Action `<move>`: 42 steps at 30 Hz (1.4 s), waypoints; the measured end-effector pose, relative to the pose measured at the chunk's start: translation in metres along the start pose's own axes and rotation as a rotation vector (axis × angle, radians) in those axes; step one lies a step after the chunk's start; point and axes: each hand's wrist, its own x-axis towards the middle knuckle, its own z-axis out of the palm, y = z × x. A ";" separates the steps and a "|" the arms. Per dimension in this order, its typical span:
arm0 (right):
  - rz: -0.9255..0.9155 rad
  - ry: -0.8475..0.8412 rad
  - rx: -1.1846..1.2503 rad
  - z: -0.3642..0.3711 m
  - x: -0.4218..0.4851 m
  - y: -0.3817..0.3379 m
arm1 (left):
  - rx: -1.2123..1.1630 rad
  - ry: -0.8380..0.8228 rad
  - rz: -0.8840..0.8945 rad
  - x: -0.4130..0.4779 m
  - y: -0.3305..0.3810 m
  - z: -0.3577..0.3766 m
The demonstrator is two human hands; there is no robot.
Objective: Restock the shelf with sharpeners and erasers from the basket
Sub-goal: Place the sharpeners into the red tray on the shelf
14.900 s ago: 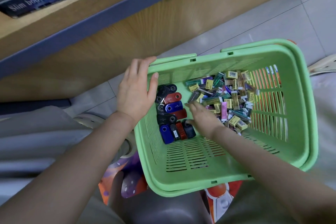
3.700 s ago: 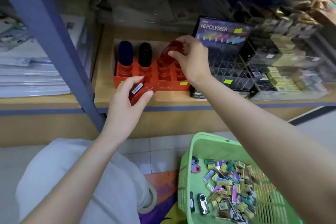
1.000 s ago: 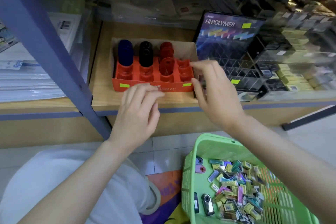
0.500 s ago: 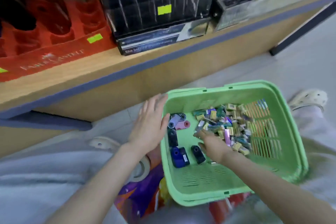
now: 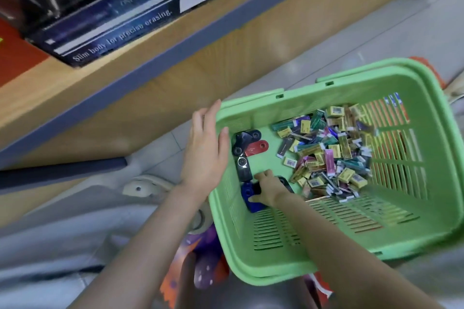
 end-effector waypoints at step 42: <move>0.006 0.380 0.312 -0.053 0.016 -0.007 | -0.219 -0.027 -0.044 -0.039 -0.039 -0.065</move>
